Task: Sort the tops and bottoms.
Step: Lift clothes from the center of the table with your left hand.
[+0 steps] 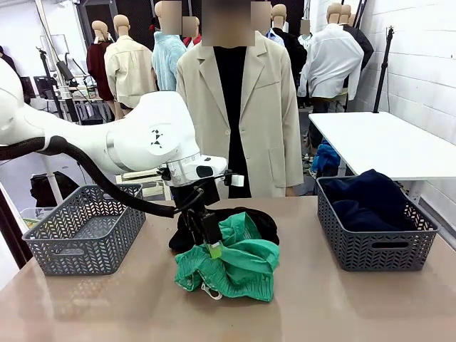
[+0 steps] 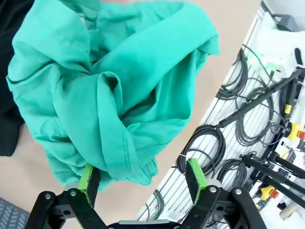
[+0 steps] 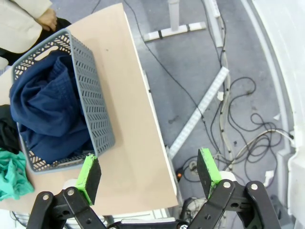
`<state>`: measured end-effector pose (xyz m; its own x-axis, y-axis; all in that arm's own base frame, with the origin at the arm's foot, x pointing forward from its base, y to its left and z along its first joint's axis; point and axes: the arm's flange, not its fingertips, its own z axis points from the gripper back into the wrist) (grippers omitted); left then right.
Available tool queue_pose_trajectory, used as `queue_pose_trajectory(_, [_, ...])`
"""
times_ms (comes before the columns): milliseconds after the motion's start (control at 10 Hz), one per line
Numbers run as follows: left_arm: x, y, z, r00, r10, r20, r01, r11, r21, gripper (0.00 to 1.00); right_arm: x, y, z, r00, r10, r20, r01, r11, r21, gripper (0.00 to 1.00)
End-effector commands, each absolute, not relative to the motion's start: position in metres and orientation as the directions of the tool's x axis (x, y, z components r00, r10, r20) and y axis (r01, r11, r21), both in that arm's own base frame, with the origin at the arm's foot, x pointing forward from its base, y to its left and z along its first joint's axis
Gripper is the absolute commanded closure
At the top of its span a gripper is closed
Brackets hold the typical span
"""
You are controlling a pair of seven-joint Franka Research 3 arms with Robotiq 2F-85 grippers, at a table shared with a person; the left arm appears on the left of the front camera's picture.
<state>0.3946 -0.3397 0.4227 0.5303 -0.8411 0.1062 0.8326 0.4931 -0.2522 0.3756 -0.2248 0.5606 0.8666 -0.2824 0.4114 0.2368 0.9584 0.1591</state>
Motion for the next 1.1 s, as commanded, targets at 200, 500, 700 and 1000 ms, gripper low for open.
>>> queue_pose_trajectory(200, [0.410,-0.347,0.402,0.546,-0.831,0.110,0.825,0.509,-0.247,0.06,0.374,-0.224,0.561,0.872,-0.274,0.404,0.239,0.961,0.138,0.00])
queue_pose_trajectory(500, [0.404,-0.351,0.393,0.487,-0.873,0.036,0.850,0.464,-0.249,0.06,0.374,-0.224,0.561,0.872,-0.274,0.404,0.239,0.961,0.138,0.00])
queue_pose_trajectory(700, [0.404,-0.349,0.397,0.489,-0.871,0.043,0.852,0.466,-0.239,0.37,0.374,-0.224,0.561,0.872,-0.274,0.404,0.239,0.961,0.138,0.00])
queue_pose_trajectory(1000, [0.405,-0.349,0.397,0.493,-0.869,0.040,0.849,0.470,-0.240,0.95,0.374,-0.224,0.561,0.872,-0.274,0.404,0.239,0.961,0.138,0.00])
